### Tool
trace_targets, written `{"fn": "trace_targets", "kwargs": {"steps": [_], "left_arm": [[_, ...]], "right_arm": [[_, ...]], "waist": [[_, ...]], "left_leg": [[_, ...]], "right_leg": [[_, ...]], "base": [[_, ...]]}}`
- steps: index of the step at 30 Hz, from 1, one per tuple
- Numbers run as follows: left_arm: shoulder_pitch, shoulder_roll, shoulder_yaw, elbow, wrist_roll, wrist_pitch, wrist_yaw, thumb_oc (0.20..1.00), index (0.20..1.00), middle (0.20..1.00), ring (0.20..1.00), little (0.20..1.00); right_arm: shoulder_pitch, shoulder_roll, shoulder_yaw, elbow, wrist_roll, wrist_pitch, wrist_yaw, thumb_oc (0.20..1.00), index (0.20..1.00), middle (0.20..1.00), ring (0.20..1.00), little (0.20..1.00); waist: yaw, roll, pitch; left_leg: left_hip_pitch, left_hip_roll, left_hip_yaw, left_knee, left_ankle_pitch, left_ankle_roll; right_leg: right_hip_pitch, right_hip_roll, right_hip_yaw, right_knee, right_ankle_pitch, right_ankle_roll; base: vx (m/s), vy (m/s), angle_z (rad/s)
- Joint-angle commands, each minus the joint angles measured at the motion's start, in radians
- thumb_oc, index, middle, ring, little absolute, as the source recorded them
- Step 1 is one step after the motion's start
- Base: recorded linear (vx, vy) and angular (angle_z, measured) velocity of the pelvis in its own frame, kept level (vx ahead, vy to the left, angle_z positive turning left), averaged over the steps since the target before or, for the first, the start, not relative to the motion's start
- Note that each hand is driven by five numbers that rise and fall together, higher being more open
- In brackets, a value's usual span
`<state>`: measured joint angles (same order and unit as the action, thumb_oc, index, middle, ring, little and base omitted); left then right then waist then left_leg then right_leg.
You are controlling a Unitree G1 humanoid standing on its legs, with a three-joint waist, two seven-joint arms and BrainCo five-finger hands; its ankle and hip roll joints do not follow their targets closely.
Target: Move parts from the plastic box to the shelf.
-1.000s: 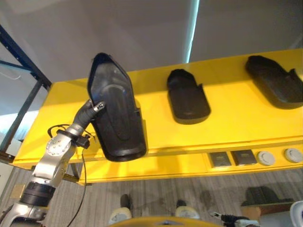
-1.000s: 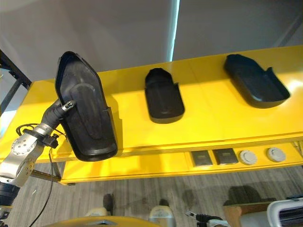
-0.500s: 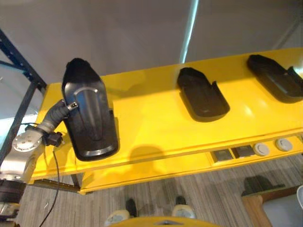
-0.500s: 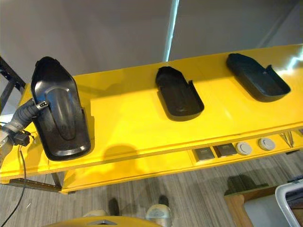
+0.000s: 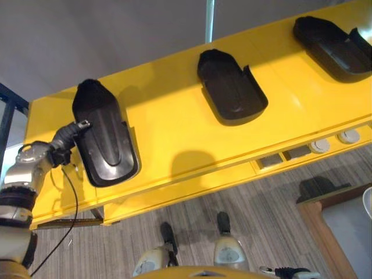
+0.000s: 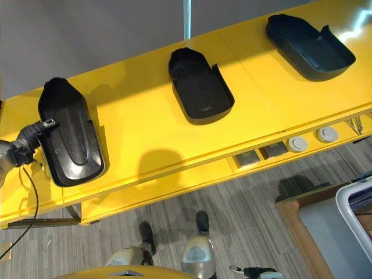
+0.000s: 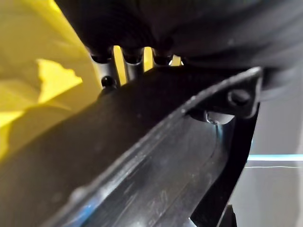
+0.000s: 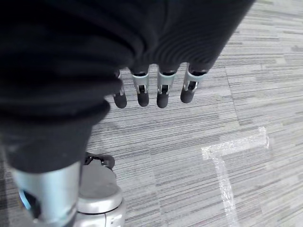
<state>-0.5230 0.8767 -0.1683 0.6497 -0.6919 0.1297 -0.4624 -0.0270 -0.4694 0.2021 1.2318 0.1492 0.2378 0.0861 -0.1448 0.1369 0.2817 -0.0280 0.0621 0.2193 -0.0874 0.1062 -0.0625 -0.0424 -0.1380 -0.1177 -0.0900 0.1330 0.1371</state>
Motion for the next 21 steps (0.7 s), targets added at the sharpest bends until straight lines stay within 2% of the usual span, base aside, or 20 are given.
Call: {"fn": "trace_targets", "kwargs": {"steps": [1,6,18,19,20,21], "left_arm": [[-0.151,0.133,-0.027,0.066,0.049,-0.049,0.004,0.200,0.200,0.200,0.200,0.200],[-0.201,0.151,-0.070,0.099,0.063,-0.048,0.017,0.200,0.200,0.200,0.200,0.200],[-0.298,0.138,-0.148,0.145,0.105,0.026,0.074,0.200,0.200,0.200,0.200,0.200],[-0.302,0.137,-0.152,0.151,0.113,0.030,0.090,0.583,0.583,0.583,0.583,0.583],[-0.304,0.137,-0.154,0.153,0.117,0.031,0.102,1.000,1.000,1.000,1.000,1.000],[-0.307,0.137,-0.156,0.156,0.124,0.033,0.112,1.000,1.000,1.000,1.000,1.000]], "right_arm": [[-0.023,-0.013,0.050,-0.007,-0.022,0.019,0.016,1.000,1.000,1.000,1.000,1.000],[-0.035,-0.024,0.062,-0.015,-0.018,0.016,0.026,1.000,1.000,1.000,1.000,1.000],[-0.065,-0.025,0.082,-0.035,0.040,0.011,0.000,1.000,1.000,1.000,1.000,1.000],[-0.069,-0.026,0.081,-0.033,0.040,0.010,-0.002,1.000,1.000,1.000,1.000,1.000],[-0.072,-0.026,0.081,-0.030,0.041,0.010,-0.004,1.000,1.000,1.000,1.000,1.000],[-0.073,-0.027,0.080,-0.028,0.043,0.008,-0.006,1.000,1.000,1.000,1.000,1.000]], "waist": [[-0.015,-0.018,0.050],[-0.021,-0.015,0.074],[-0.024,-0.021,0.107],[-0.024,-0.021,0.109],[-0.024,-0.021,0.110],[-0.023,-0.021,0.111]], "left_leg": [[-0.003,-0.083,-0.010,0.000,-0.128,0.049],[-0.019,-0.075,-0.011,0.000,-0.118,0.040],[-0.040,-0.055,-0.017,0.000,-0.108,0.026],[-0.041,-0.055,-0.016,0.000,-0.107,0.025],[-0.041,-0.054,-0.016,0.000,-0.106,0.024],[-0.041,-0.053,-0.015,0.000,-0.105,0.023]], "right_leg": [[-0.041,0.065,0.068,0.016,-0.083,-0.025],[-0.054,0.067,0.074,0.015,-0.083,-0.029],[-0.066,0.059,0.069,0.010,-0.084,-0.032],[-0.067,0.061,0.070,0.010,-0.085,-0.034],[-0.066,0.061,0.069,0.010,-0.085,-0.034],[-0.066,0.061,0.068,0.010,-0.086,-0.034]], "base": [[-0.03,0.018,-0.04],[-0.01,0.006,-0.01],[-0.01,-0.001,-0.01],[0.00,0.000,0.00],[0.00,0.000,0.00],[0.00,0.000,0.00]]}}
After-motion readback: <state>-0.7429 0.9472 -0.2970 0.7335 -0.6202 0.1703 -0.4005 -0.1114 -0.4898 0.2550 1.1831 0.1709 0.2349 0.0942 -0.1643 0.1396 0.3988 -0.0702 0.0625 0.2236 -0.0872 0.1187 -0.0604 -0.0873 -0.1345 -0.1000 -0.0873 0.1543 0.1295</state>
